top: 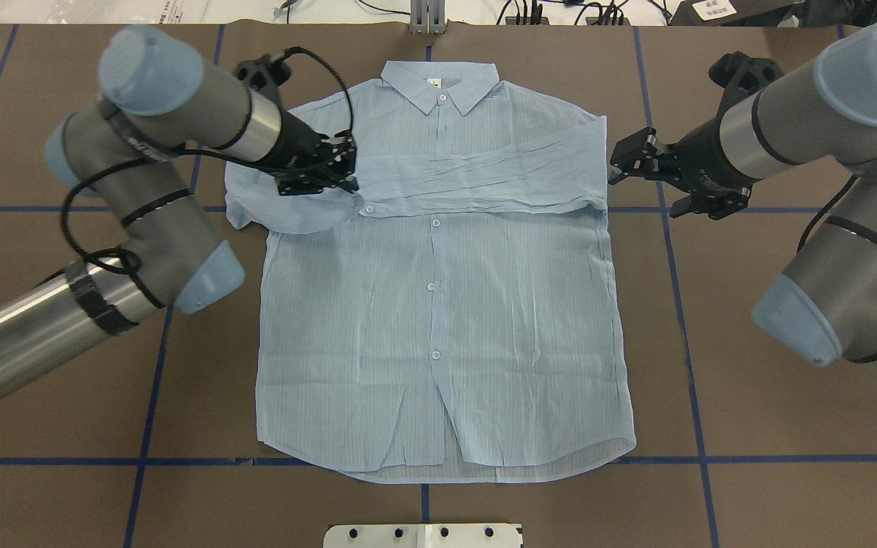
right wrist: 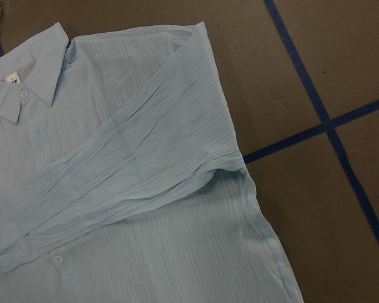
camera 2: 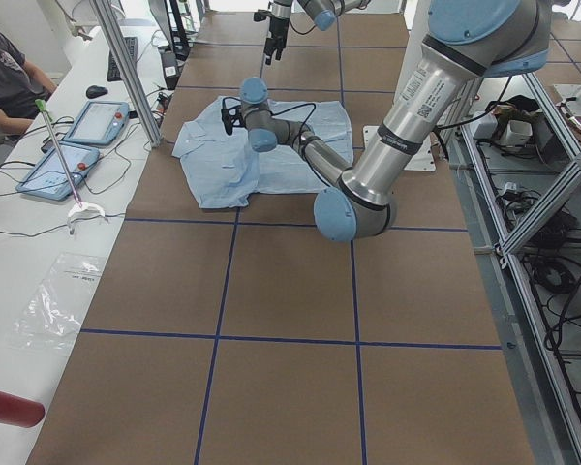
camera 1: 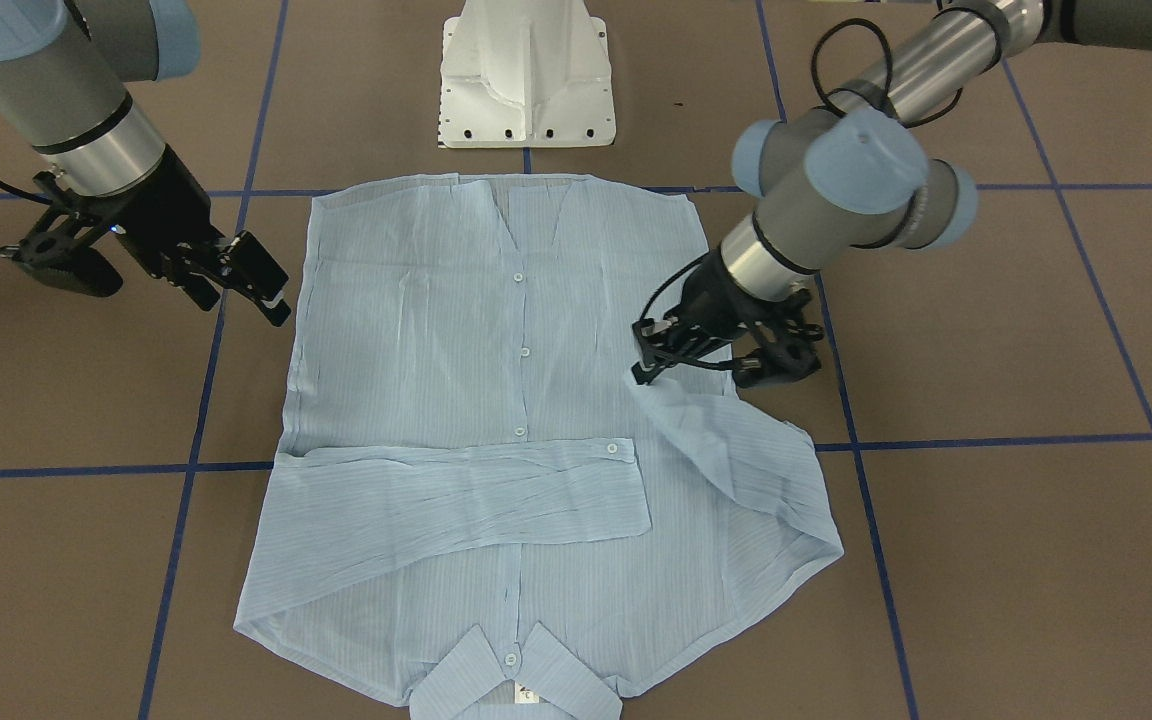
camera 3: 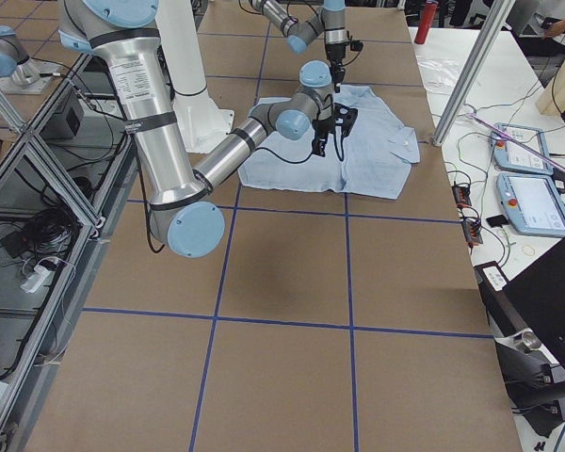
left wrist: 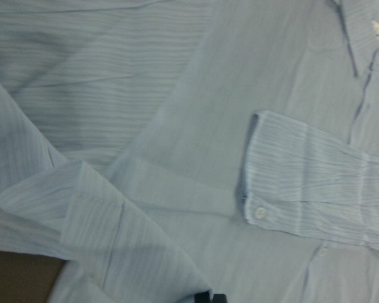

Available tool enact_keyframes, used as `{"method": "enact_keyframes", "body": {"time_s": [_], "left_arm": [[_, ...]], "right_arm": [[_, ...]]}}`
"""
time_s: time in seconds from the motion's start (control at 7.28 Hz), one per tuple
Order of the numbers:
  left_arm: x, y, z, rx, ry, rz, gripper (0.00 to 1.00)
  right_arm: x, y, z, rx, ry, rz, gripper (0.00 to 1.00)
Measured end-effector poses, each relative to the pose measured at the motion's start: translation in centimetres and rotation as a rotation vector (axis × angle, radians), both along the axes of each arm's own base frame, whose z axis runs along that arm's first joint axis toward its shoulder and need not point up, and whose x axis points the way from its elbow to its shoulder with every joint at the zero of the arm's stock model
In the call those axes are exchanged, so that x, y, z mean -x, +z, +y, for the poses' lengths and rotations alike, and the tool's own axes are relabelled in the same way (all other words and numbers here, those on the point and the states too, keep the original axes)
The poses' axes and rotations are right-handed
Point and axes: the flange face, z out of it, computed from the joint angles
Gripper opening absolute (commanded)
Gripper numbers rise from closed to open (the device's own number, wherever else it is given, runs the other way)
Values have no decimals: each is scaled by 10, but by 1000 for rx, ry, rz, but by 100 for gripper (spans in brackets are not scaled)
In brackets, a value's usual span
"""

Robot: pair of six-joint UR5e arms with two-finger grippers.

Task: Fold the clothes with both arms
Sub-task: 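Fold the other sleeve with the left gripper across the chest while right gripper withdraws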

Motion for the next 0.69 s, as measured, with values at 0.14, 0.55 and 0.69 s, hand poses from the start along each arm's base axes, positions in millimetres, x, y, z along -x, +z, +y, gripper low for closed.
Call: {"method": "enact_keyframes", "body": {"time_s": [0.14,0.55,0.69], "left_arm": [[-39,-36,-3,-22,-28,-9,0],[-106,-86,-8,-60,-69,-14,0],[-116,-100,-9,-67,-79,-6,0]], "right_arm": [[-13,9,-4,-11,-7,11,100],[-24,17,-8,-25,-6,25,100],[-26,17,-9,-28,-2,26,100]]}}
